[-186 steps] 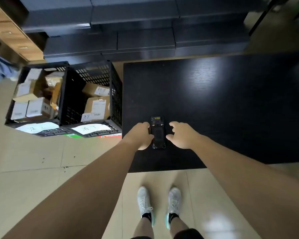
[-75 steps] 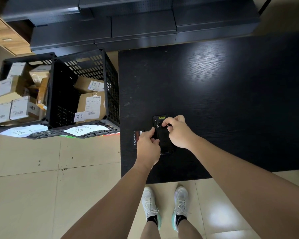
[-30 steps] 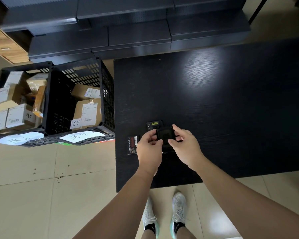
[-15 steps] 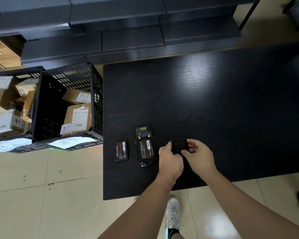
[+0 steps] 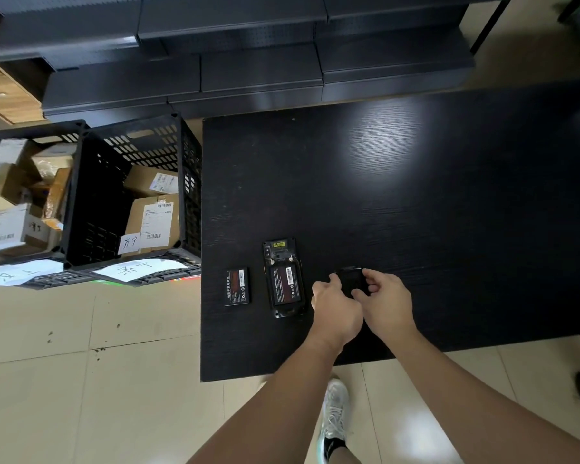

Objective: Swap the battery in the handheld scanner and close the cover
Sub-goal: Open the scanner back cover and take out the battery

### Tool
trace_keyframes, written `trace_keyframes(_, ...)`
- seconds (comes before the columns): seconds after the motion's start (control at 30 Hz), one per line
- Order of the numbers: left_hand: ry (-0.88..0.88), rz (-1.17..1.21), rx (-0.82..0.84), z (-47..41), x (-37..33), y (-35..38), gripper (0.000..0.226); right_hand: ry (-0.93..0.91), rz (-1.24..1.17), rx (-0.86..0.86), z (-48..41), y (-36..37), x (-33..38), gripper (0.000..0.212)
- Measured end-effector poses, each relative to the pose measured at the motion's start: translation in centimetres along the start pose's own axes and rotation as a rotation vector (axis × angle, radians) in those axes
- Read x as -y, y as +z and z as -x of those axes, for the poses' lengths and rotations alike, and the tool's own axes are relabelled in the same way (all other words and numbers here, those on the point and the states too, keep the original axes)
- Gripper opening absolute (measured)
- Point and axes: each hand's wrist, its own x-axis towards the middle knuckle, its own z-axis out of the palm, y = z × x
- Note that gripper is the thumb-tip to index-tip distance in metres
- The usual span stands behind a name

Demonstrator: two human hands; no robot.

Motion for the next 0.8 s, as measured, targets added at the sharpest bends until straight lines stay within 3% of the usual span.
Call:
trace_keyframes(0.3,0.05,0.031,-0.053,0.5,0.2,-1.0,0.06,0.002,-0.017,-0.028,0.0,-0.5,0.0,0.052)
trace_keyframes(0.43,0.162,0.033,-0.264,1.8,1.6,-4.4,0.047,-0.136,-0.121,-0.048,1.3,0.2,1.4,0.039)
trace_keyframes(0.57,0.274,-0.128,-0.508,2.1,4.3,-8.7,0.04,-0.281,-0.143,0.109,2.5,3.1,3.1,0.043)
trace_keyframes(0.8,0.289,-0.253,-0.431,1.0,7.0,-11.6,0.049,-0.243,-0.079,0.21,2.4,5.7,4.2,0.053)
